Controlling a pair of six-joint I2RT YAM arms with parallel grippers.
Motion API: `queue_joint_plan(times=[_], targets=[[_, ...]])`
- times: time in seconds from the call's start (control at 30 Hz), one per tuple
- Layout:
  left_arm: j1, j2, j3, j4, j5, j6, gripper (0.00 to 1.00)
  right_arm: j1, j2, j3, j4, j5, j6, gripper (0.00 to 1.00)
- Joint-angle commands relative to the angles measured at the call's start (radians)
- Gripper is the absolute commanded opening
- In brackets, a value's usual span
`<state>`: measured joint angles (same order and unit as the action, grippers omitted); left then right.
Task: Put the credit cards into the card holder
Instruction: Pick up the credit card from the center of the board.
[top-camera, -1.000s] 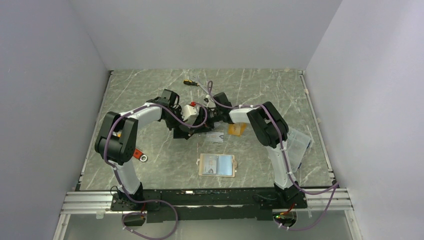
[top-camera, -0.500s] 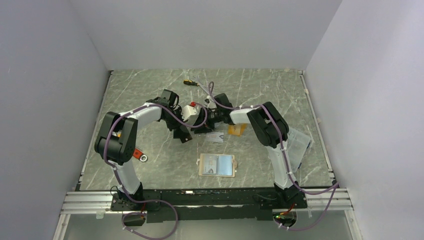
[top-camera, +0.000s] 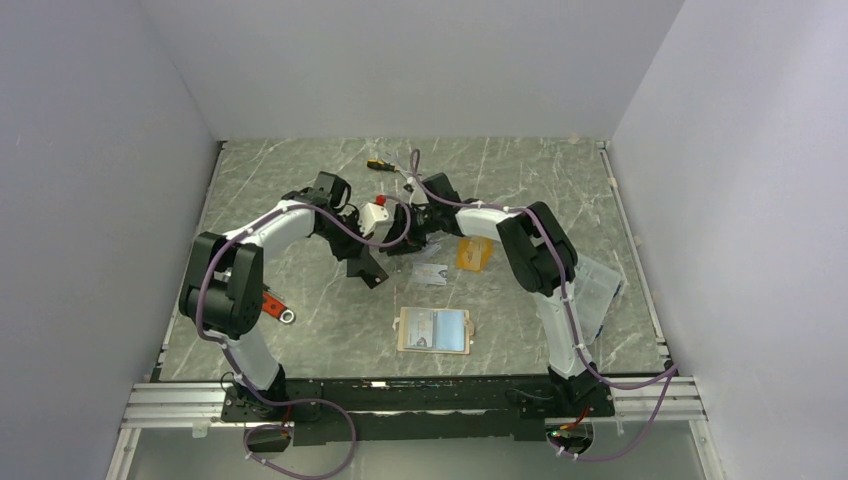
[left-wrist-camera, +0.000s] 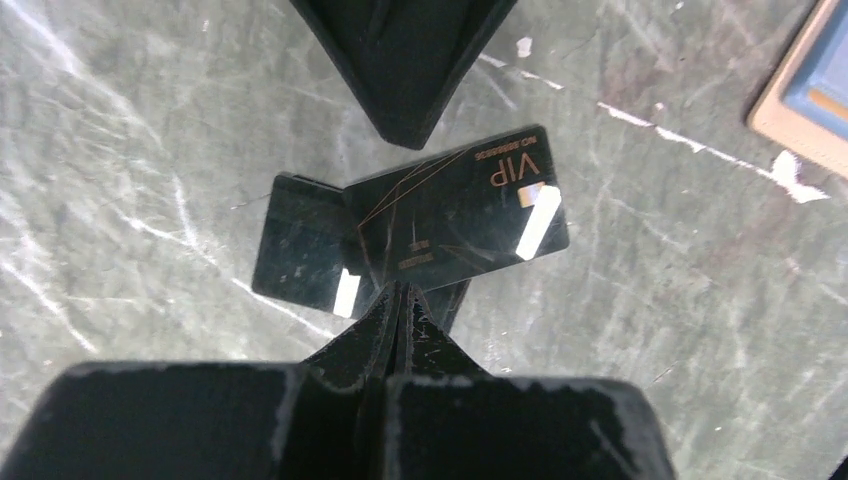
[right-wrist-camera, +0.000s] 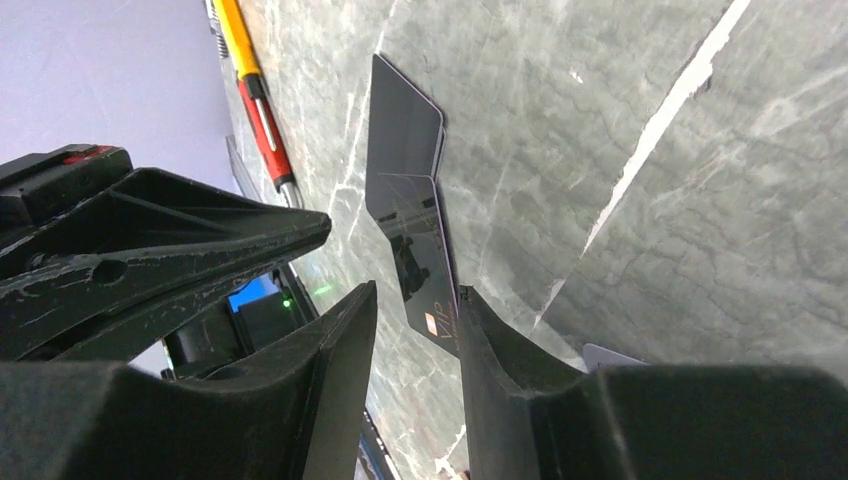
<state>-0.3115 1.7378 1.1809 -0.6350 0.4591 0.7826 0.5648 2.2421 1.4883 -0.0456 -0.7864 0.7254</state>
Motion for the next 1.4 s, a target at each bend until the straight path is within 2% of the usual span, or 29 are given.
queue_joint_plan(times=[0.0,0.1,0.37,0.53,0.73,0.9,1.1,1.37], targets=[[-0.026,-0.027,-0.019,0.003,0.087,-0.050,0.00,0.015,-0.008,-0.039,0.038,-0.008,0.008,0.38],[-0.050,-0.045,-0.074,0.054,0.069,-0.078,0.00,0.031,-0.015,-0.064,0.041,-0.006,0.009,0.36],[-0.051,-0.052,-0.100,0.039,-0.024,-0.073,0.00,0.064,-0.036,-0.120,0.033,0.029,0.002,0.36],[-0.051,-0.038,-0.088,0.059,-0.075,-0.096,0.00,0.080,-0.050,-0.119,0.018,0.036,-0.002,0.35],[-0.049,0.001,-0.042,0.063,-0.143,-0.109,0.00,0.066,-0.072,-0.075,-0.092,0.071,-0.073,0.35],[-0.046,0.007,-0.023,0.051,-0.125,-0.107,0.00,0.043,-0.080,-0.061,-0.122,0.107,-0.102,0.38],[-0.050,-0.017,-0.006,0.009,-0.030,-0.110,0.00,0.035,-0.054,-0.033,-0.101,0.103,-0.087,0.39],[-0.092,0.016,-0.075,0.076,-0.134,-0.072,0.00,0.035,-0.048,-0.044,-0.034,0.092,-0.035,0.39]])
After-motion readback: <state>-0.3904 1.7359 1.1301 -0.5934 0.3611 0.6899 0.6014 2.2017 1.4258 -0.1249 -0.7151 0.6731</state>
